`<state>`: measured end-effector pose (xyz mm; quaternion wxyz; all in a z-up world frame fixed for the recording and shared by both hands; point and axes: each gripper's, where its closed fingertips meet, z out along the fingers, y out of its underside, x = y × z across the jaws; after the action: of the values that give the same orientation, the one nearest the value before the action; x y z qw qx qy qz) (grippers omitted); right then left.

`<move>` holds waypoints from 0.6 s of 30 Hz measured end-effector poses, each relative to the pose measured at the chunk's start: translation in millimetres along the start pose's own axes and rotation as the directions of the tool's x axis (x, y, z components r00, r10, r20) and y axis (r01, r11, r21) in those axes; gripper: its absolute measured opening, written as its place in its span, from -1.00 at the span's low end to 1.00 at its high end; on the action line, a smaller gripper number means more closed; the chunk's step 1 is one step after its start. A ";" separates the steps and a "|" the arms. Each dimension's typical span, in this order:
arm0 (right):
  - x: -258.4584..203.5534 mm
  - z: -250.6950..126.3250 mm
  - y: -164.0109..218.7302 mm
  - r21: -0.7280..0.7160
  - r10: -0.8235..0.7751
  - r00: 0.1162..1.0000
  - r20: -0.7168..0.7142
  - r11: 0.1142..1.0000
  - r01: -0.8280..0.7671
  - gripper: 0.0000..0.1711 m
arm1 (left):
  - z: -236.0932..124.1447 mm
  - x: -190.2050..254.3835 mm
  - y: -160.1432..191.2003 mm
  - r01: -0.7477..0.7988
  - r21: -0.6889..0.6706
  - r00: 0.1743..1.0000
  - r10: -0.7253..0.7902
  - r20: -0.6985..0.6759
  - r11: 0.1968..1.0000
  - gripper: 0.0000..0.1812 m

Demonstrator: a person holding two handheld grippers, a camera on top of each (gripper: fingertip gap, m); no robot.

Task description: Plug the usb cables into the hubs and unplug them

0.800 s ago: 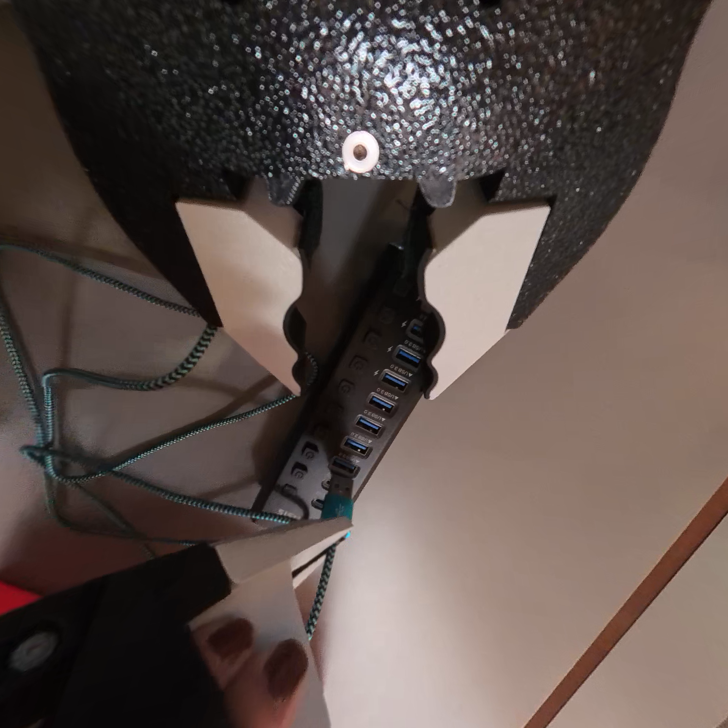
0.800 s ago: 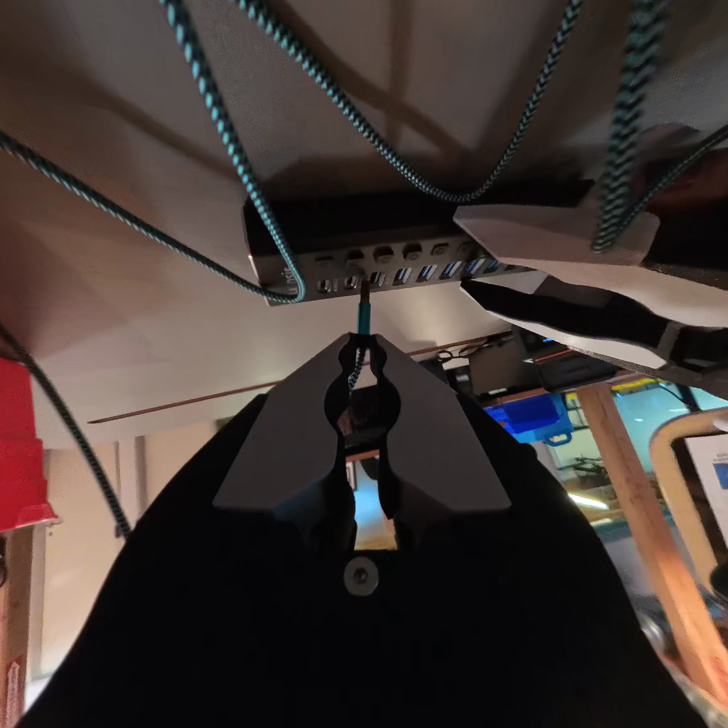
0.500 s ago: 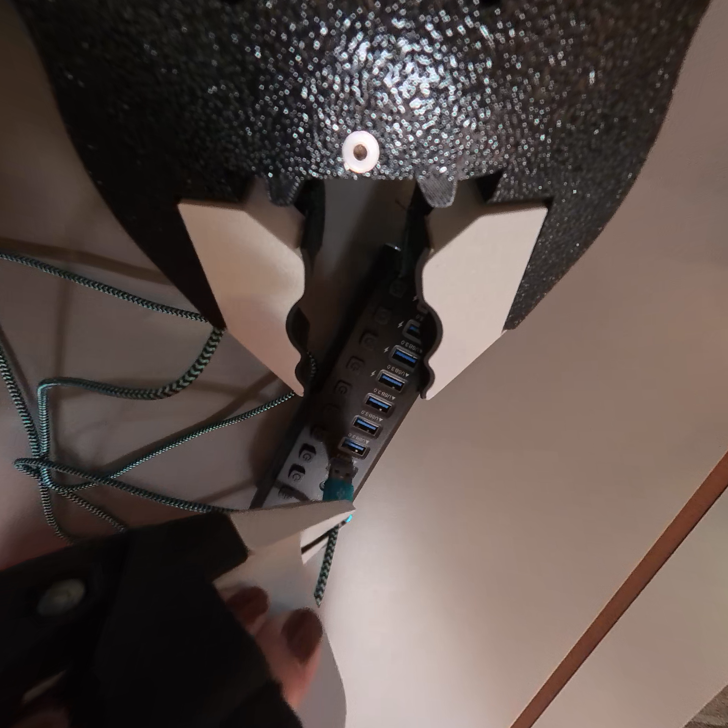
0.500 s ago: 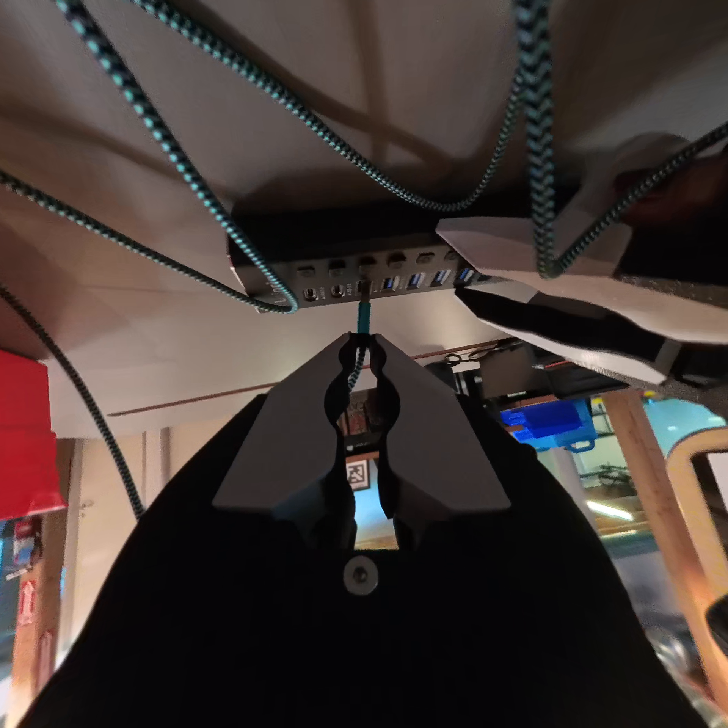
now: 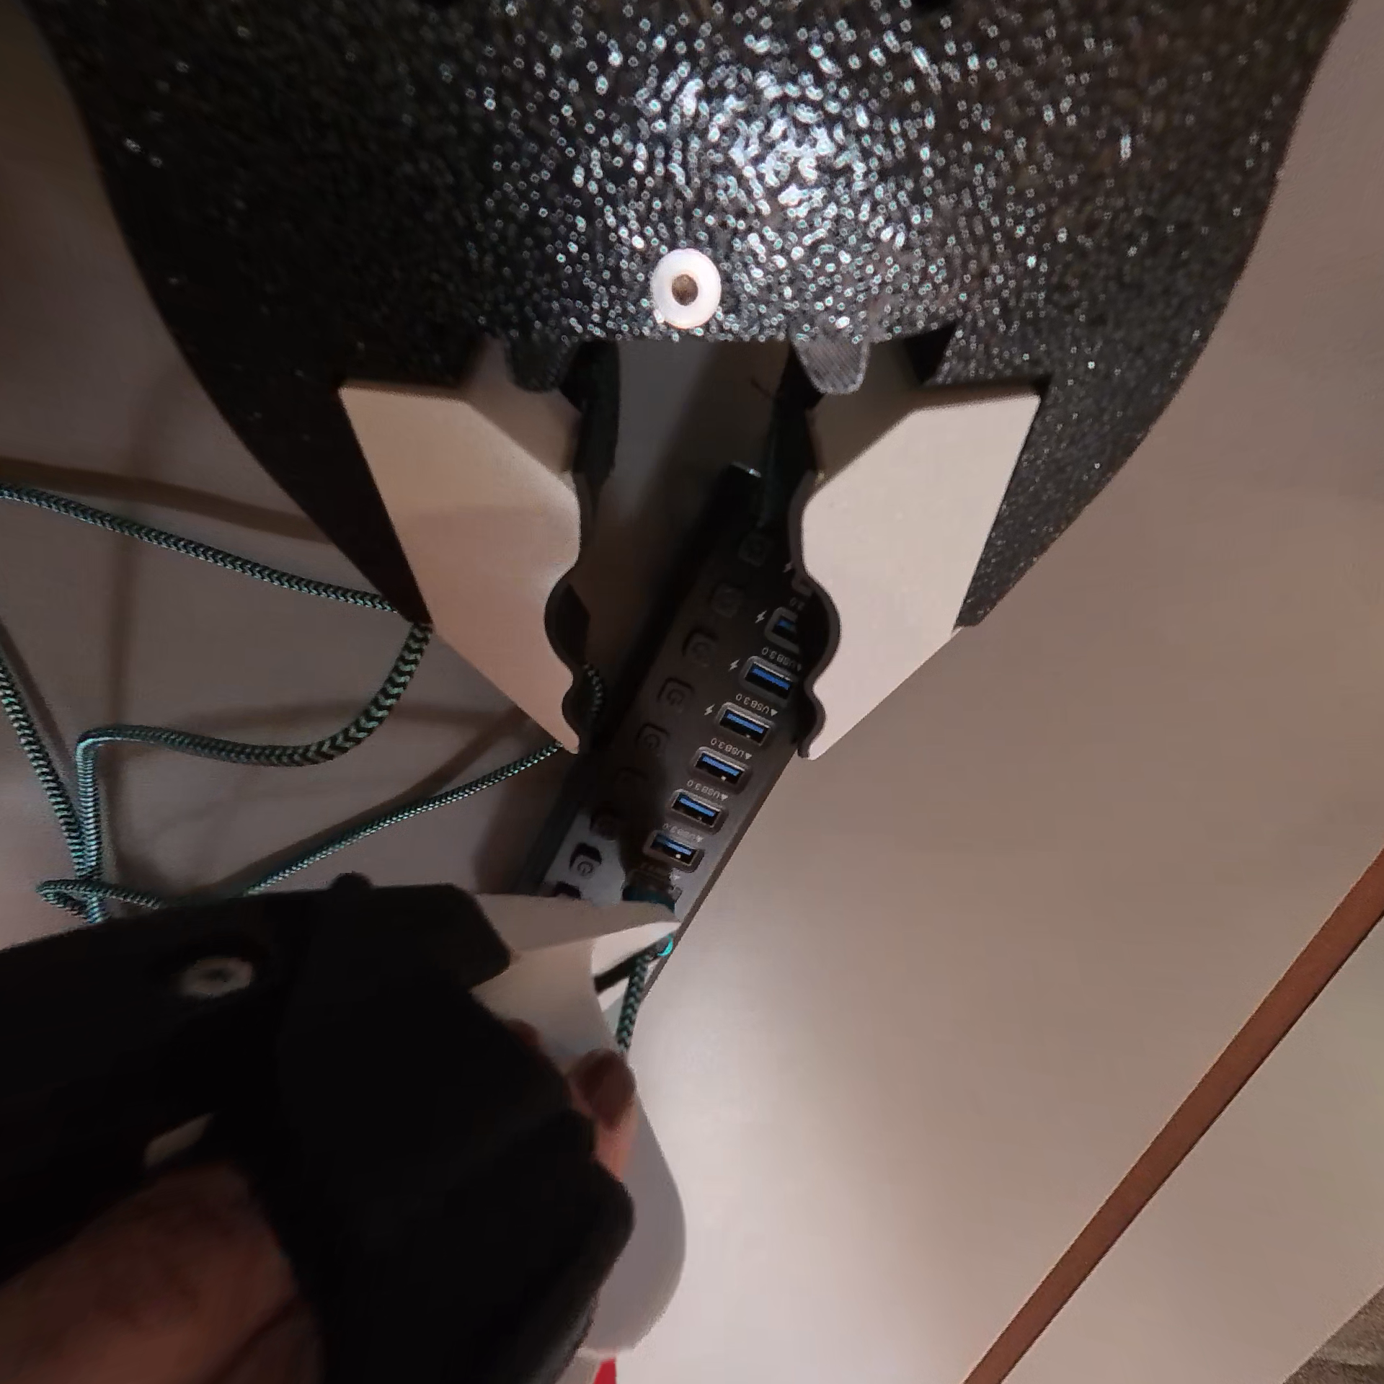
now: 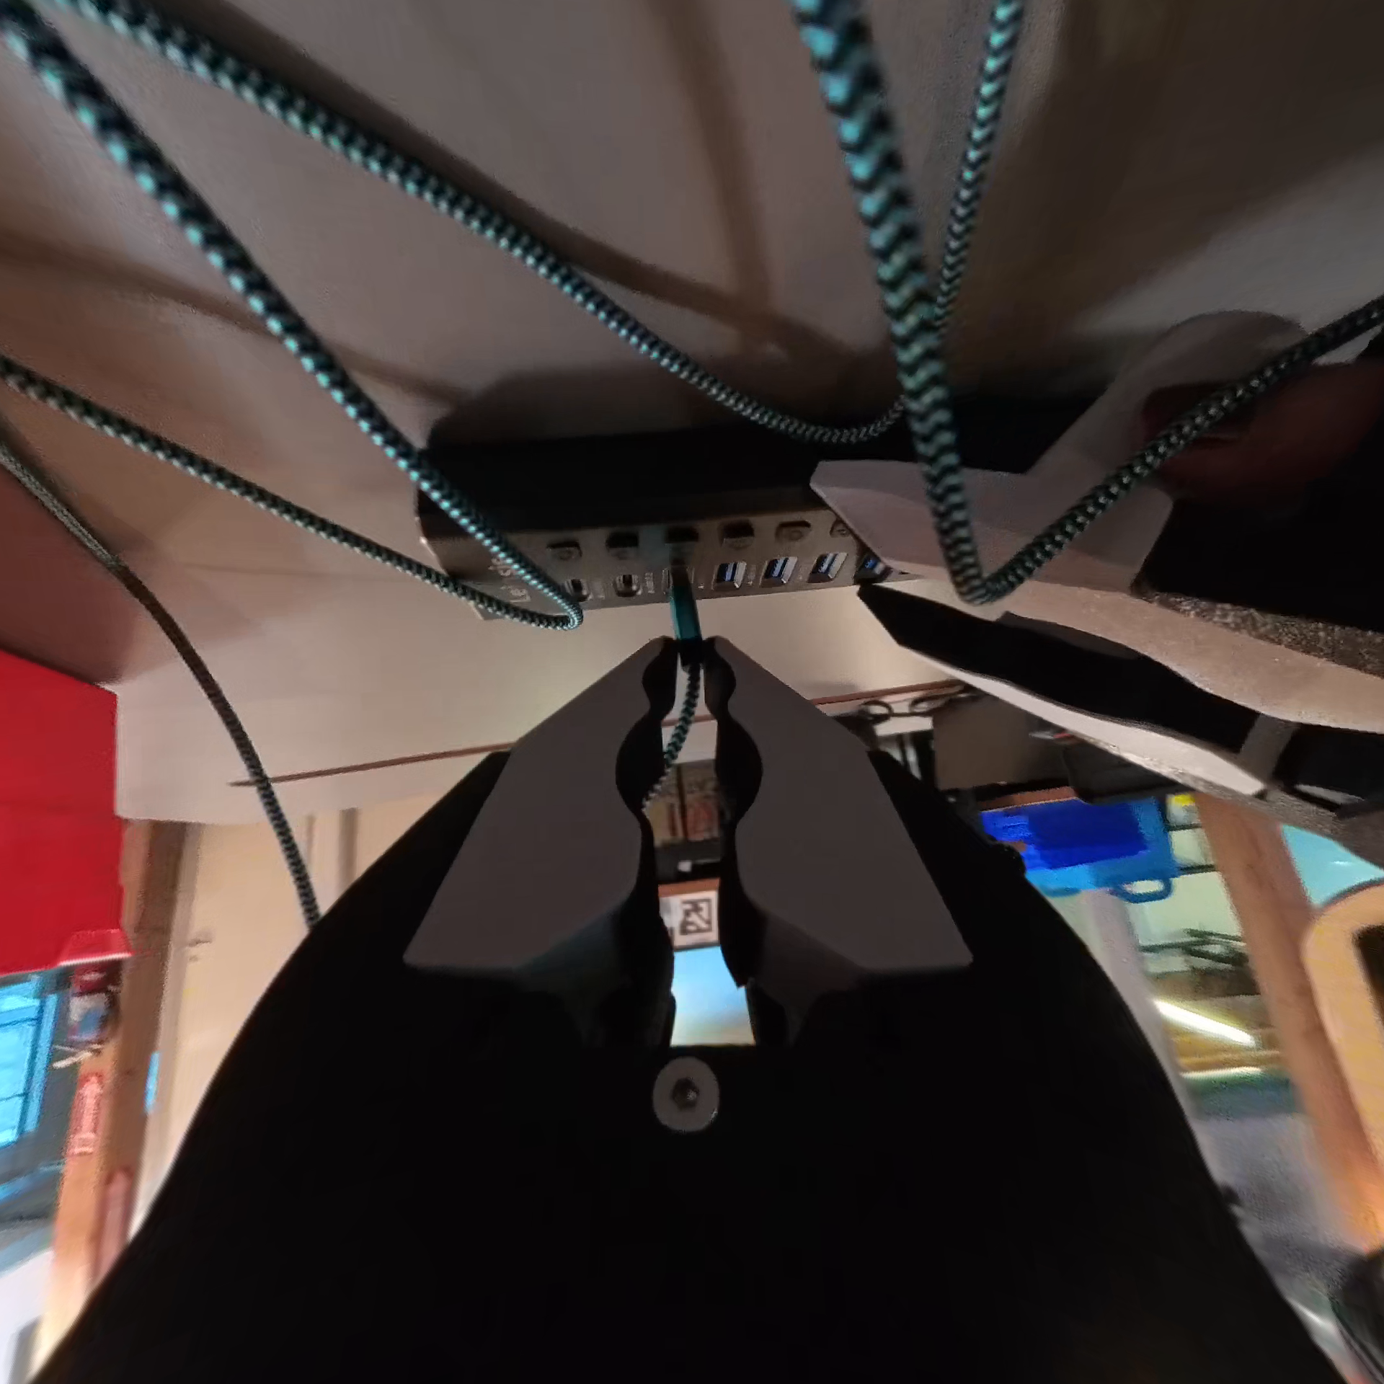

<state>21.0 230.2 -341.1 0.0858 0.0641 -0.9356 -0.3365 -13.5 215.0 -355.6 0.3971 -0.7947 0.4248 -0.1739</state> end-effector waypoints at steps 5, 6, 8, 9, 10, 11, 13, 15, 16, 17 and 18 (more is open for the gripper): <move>-0.1 4.6 -1.8 0.005 0.048 0.998 0.038 0.999 -0.049 -0.95 | 0.0 0.0 0.0 -0.002 0.001 1.000 0.002 0.001 1.000 -0.43; -0.1 4.8 -1.9 0.010 0.060 0.997 0.038 0.998 -0.060 -0.95 | 0.1 -0.1 0.0 -0.002 0.001 1.000 0.002 0.001 1.000 -0.43; 0.0 4.9 -1.7 0.022 0.106 0.994 0.031 0.994 -0.107 -0.93 | 0.0 -0.3 0.0 -0.002 0.002 1.000 0.002 0.002 1.000 -0.43; 0.0 4.6 -1.3 0.039 0.160 0.986 0.035 0.986 -0.161 -0.92 | 0.0 -0.4 0.0 -0.003 0.003 1.000 0.003 0.002 1.000 -0.43; -0.7 3.8 -1.3 0.057 0.244 0.968 0.054 0.967 -0.247 -0.91 | -0.1 -0.5 -0.1 -0.003 0.004 1.000 0.003 0.004 1.000 -0.43; -2.9 2.2 0.3 0.051 0.341 0.936 0.086 0.937 -0.345 -0.73 | -0.1 -0.6 0.0 -0.004 0.006 1.000 0.004 0.005 1.000 -0.43; -9.9 -2.6 15.7 -0.053 0.519 0.849 0.099 0.855 -0.516 -0.27 | -0.3 -0.8 -0.1 -0.006 0.010 1.000 0.006 0.007 1.000 -0.43; -18.7 -16.0 32.5 -0.128 0.651 0.758 0.048 0.756 -0.642 -0.19 | -0.3 -0.8 -0.2 -0.007 0.012 1.000 0.007 0.009 1.000 -0.43; -21.5 -26.0 37.9 -0.131 0.723 0.691 0.010 0.686 -0.716 -0.19 | -0.4 -1.0 -0.2 -0.007 0.013 1.000 0.007 0.010 1.000 -0.43; -23.6 -37.6 41.7 -0.115 0.802 0.597 -0.024 0.591 -0.799 -0.20 | -0.3 -1.2 -0.3 -0.007 0.013 1.000 0.007 0.010 1.000 -0.43; -25.0 -50.6 43.2 -0.079 0.879 0.473 -0.049 0.469 -0.880 -0.20 | -0.4 -1.3 -0.2 -0.007 0.013 1.000 0.006 0.010 1.000 -0.43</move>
<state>53.0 236.4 -278.1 0.2497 -0.4290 -0.8190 -0.2879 -14.3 215.9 -355.1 0.4050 -0.7916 0.4242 -0.1715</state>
